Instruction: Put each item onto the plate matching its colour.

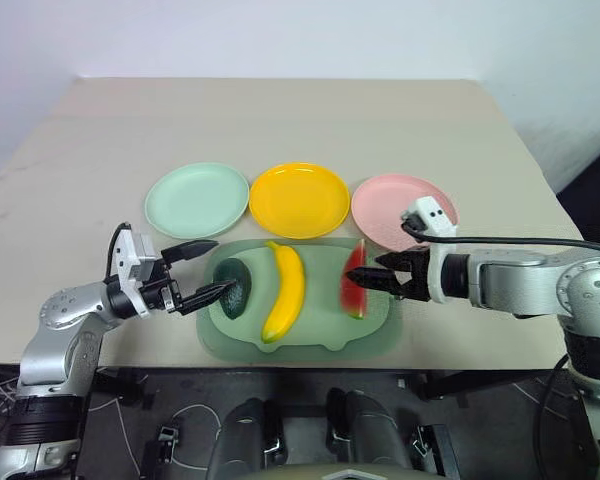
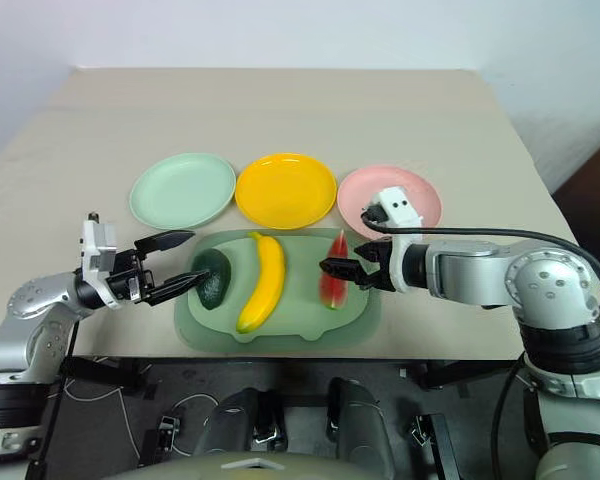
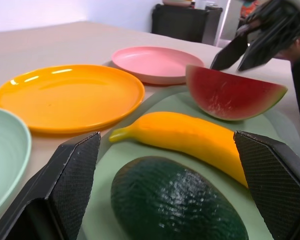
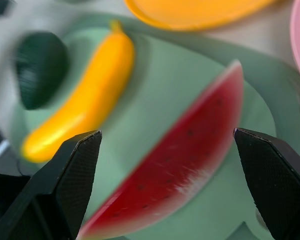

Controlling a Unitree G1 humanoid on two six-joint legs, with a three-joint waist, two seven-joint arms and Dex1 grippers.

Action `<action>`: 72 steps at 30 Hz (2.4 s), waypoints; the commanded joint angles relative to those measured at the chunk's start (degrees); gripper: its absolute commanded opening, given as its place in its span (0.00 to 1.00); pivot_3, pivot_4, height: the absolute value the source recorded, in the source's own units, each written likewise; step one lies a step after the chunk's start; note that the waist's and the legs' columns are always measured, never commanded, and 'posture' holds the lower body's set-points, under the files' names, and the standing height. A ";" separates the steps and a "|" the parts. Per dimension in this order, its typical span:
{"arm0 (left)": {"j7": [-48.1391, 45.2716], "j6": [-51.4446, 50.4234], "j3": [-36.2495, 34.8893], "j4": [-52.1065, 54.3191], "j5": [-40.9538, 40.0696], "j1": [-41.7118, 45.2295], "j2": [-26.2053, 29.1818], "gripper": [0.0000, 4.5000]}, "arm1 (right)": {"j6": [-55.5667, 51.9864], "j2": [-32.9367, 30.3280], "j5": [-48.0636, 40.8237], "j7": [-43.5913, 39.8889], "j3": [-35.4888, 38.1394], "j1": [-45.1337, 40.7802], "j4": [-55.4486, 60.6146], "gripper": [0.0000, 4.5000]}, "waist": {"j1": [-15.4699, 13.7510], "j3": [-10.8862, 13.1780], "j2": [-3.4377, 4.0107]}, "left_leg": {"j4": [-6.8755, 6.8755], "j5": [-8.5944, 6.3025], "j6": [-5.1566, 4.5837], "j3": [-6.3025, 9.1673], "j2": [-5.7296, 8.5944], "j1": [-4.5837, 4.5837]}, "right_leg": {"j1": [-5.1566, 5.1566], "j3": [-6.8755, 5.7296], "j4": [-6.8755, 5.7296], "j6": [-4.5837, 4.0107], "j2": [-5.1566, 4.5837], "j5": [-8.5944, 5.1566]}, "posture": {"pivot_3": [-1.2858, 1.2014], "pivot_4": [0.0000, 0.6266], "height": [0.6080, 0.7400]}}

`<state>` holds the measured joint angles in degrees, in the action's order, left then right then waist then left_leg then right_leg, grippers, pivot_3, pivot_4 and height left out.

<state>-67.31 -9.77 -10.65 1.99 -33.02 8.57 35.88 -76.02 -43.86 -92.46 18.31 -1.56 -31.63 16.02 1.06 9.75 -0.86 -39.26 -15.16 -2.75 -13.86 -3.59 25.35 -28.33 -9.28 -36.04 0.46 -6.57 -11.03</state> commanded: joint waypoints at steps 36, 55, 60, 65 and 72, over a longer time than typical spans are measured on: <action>1.98 2.36 -1.35 0.46 0.72 -0.55 0.17 1.00 | -10.31 4.16 27.27 -24.39 -3.20 -12.64 5.44 0.52 | 0.00 -0.04 0.02 | 0.00 0.01 0.01 -0.09 -0.02 0.05 | -0.13 0.05 -0.05 0.00 0.01 0.00 | 0.52 0.24 0.67; 3.38 3.88 -2.64 1.12 1.25 -1.41 0.49 1.00 | 23.89 8.33 74.00 -48.19 -15.67 -37.54 -61.59 0.82 | 1.61 0.06 0.17 | 0.03 0.07 0.10 -0.26 -0.05 0.09 | -0.31 0.01 -0.25 0.21 0.04 0.09 | 0.52 0.24 0.67; 3.34 4.20 -3.34 1.23 1.08 -2.41 0.81 1.00 | 25.88 9.98 79.14 -52.06 -14.65 -39.03 -66.13 0.99 | 1.69 0.07 0.18 | 0.03 0.07 0.10 -0.27 -0.06 0.09 | -0.33 0.03 -0.29 0.24 0.04 0.08 | 0.52 0.24 0.67; 3.26 4.68 -3.75 1.60 0.91 -3.75 0.78 1.00 | 26.06 9.75 82.00 -54.23 -13.30 -38.65 -62.99 0.99 | 1.65 0.07 0.19 | 0.02 0.07 0.10 -0.26 -0.06 0.09 | -0.34 0.07 -0.30 0.23 0.00 0.08 | 0.52 0.24 0.67; 3.10 5.46 -4.46 0.91 0.84 -4.29 1.17 1.00 | 15.53 5.64 80.39 -57.10 -9.27 -33.39 -42.08 0.99 | 1.47 0.08 0.22 | 0.02 0.06 0.11 -0.23 -0.06 0.13 | -0.41 0.07 -0.32 0.22 -0.08 0.07 | 0.52 0.24 0.67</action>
<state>-63.99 -5.53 -13.15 1.69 -31.76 4.50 36.07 -57.57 -36.60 -10.90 -38.16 -13.31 -65.49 -31.88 2.53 9.83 -0.64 -39.24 -15.10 -2.64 -14.08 -3.64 25.49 -28.75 -9.22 -36.35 0.66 -6.66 -10.97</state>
